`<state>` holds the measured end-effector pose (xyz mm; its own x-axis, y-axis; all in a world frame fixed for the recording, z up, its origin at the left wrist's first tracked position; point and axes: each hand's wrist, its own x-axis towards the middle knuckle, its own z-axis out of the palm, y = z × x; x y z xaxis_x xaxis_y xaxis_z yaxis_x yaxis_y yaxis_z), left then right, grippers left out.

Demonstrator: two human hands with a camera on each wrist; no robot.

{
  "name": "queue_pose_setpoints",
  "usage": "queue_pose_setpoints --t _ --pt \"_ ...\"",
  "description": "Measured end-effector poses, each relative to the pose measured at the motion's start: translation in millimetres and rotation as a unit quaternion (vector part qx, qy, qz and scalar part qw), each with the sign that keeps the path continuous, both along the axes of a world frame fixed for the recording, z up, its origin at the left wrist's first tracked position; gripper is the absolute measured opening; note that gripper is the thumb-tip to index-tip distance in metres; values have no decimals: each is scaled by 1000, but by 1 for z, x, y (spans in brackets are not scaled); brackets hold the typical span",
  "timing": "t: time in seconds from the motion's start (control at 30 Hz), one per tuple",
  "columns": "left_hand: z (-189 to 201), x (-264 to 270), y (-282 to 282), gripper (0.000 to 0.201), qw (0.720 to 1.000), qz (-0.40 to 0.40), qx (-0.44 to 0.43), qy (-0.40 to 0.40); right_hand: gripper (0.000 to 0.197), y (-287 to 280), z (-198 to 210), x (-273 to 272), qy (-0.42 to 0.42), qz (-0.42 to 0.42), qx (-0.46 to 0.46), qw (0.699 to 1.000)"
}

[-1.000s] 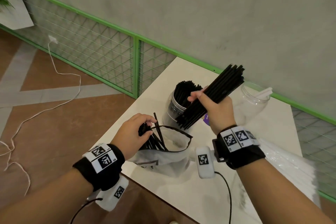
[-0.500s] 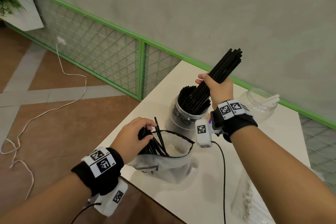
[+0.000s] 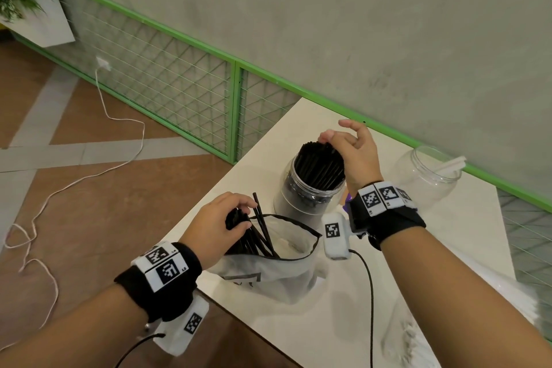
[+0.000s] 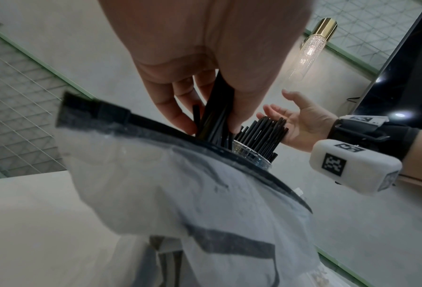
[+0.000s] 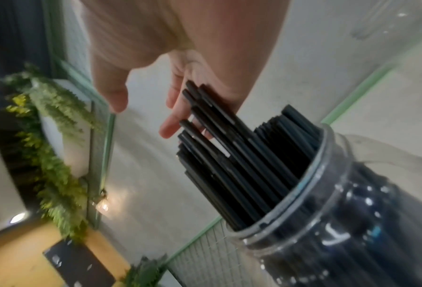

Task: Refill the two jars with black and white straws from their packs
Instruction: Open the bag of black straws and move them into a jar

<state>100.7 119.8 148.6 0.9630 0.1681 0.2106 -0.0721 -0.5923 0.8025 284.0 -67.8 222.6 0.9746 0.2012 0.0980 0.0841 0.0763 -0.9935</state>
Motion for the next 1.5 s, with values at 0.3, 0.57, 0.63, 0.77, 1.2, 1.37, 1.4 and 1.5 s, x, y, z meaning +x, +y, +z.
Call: queue_pose_setpoints --t 0.3,0.57,0.63,0.77,1.2,1.37,1.4,1.5 --pt "-2 2 1 38 1000 -4 6 2 33 11 -29 -8 -304 106 -383 866" --pt "-3 2 2 35 1000 -3 12 0 52 6 -20 -2 -327 66 -375 865" --pt "-2 2 2 35 1000 -5 11 2 56 1 -31 -2 -322 68 -429 841" --pt "-2 3 2 36 1000 -7 11 -2 52 -6 -45 -5 -347 30 -449 823" --pt "-4 3 3 36 1000 1 12 -6 57 0 -45 -2 -329 78 -637 692" --pt "-4 2 3 39 1000 -2 8 -1 63 6 -43 9 -277 94 -648 704" --pt "-4 2 3 42 1000 -3 6 -2 70 6 -45 10 -273 80 -642 712" --pt "-5 2 3 45 1000 -3 4 -3 83 7 -45 14 -228 41 -643 730"
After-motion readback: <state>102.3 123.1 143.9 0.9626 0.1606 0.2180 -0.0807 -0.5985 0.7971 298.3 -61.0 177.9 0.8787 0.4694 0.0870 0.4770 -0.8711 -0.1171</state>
